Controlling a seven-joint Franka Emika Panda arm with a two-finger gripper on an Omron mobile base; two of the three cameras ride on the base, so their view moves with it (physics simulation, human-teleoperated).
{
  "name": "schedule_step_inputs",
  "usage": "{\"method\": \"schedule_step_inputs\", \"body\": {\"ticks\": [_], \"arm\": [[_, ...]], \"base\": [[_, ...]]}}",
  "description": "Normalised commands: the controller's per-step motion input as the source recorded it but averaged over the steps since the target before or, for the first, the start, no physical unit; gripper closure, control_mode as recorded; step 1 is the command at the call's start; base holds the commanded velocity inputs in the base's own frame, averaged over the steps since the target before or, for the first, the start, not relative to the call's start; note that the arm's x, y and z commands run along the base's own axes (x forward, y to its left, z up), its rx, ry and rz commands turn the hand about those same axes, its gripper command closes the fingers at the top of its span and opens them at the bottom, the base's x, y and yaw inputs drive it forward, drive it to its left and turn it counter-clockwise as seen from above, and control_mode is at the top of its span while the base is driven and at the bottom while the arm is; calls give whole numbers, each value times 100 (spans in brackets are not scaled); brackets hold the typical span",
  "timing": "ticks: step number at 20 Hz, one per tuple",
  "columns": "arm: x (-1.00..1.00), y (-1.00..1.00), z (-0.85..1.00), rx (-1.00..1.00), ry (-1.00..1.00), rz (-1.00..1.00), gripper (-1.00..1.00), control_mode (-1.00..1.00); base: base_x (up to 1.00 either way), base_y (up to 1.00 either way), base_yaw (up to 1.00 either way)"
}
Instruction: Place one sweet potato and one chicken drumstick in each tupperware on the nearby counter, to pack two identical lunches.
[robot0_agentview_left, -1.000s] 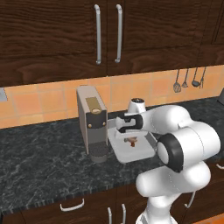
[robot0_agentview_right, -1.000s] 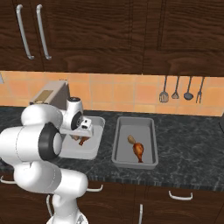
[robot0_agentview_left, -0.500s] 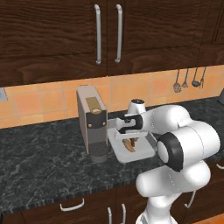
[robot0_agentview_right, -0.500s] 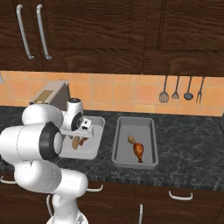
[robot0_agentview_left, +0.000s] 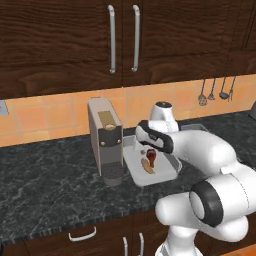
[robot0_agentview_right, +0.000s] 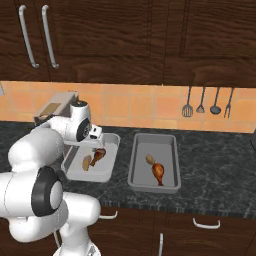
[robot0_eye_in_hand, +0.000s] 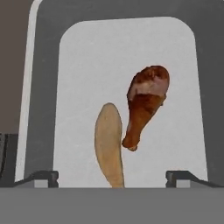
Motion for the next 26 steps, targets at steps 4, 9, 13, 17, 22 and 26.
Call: {"method": "schedule_step_inputs", "body": {"ticks": [4,9,13,17,22,26], "arm": [[-100,0,78,0,-13,0,-100,-100],[-100,-9,72,0,-16,0,-100,-100],[-95,-5,77,0,-4,0,-100,-100],[-39,-2,33,-5,-10,0,-100,-100],[-30,-1,62,2,8,0,-100,-100],[-22,1,87,2,0,3,-100,-100]], "base": [[0,0,0],[0,0,0],[0,0,0],[0,0,0],[0,0,0],[0,0,0]]}}
